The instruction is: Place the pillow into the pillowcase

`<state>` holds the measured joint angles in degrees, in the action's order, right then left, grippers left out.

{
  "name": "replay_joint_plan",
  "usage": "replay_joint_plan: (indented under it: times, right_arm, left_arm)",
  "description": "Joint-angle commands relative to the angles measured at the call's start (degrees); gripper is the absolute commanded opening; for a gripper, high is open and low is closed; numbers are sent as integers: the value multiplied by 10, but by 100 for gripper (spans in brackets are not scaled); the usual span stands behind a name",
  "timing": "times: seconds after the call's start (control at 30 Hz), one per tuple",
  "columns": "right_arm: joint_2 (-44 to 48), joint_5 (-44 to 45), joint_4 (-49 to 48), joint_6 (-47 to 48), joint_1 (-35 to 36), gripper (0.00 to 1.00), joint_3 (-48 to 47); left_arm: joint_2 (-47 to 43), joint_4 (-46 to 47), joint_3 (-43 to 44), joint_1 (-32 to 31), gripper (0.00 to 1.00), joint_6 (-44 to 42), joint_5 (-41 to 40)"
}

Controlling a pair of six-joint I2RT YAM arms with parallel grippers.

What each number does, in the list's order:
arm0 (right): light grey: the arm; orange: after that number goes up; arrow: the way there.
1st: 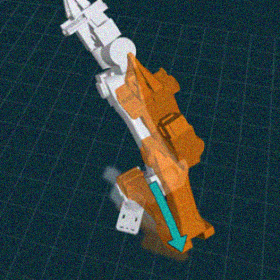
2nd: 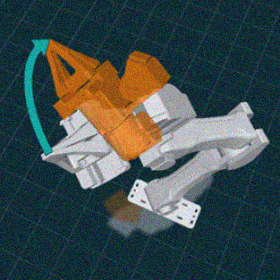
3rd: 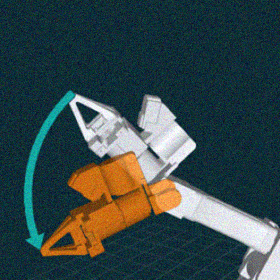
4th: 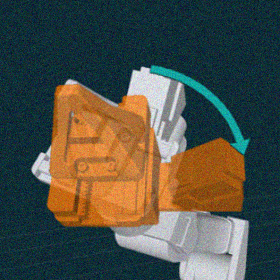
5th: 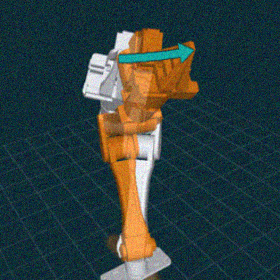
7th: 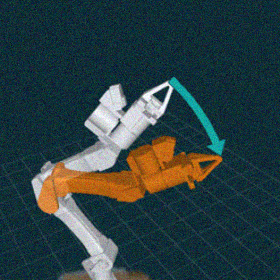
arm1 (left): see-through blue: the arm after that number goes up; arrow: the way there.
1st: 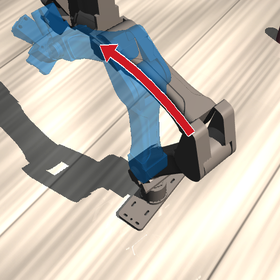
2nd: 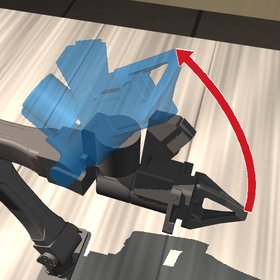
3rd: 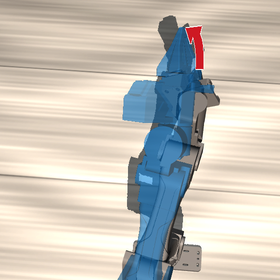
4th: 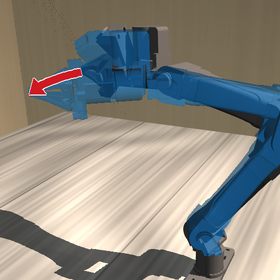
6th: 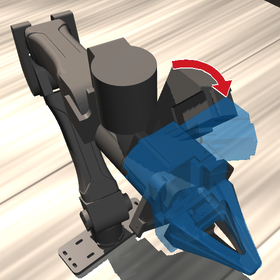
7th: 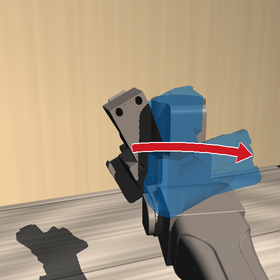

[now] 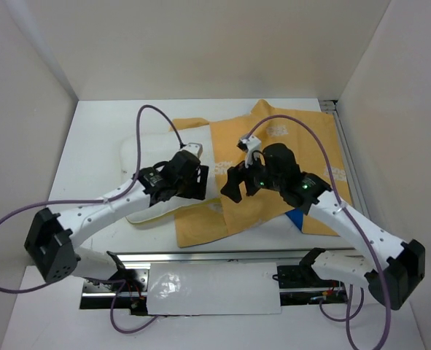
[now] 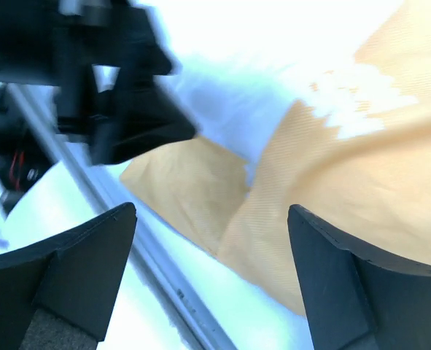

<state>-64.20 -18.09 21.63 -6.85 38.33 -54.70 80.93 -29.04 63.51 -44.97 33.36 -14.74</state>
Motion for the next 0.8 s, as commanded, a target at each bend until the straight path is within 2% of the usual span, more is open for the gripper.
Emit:
replay_joint_plan:
  times: [0.0,0.03,0.1,0.17,0.33,0.43,0.57,0.77]
  right_arm:
    - [46,86,18,2,-5,92,3]
    - [52,119,18,-7,-11,94,3]
    - [38,158,13,-18,-17,94,-17]
    - [0,188,7,-23,-17,94,-34]
    - [-123,270,-23,-32,-27,94,-126]
    - [-178,283,-33,-32,-38,95,-189]
    - [-306,295,-33,-8,-50,95,-286]
    - [-482,353,-9,28,-50,94,-447]
  left_arm:
    - [-66,-13,-14,0,83,42,-26]
    - [-78,-30,-15,0,100,54,-42]
    - [-83,-50,3,14,100,61,-56]
    - [-83,-63,26,53,100,61,-56]
    - [-1,-56,99,174,100,29,-16]
    - [59,-56,169,204,100,-4,-7]
    - [184,-72,265,249,100,-22,15]
    - [302,-107,308,255,100,-30,10]
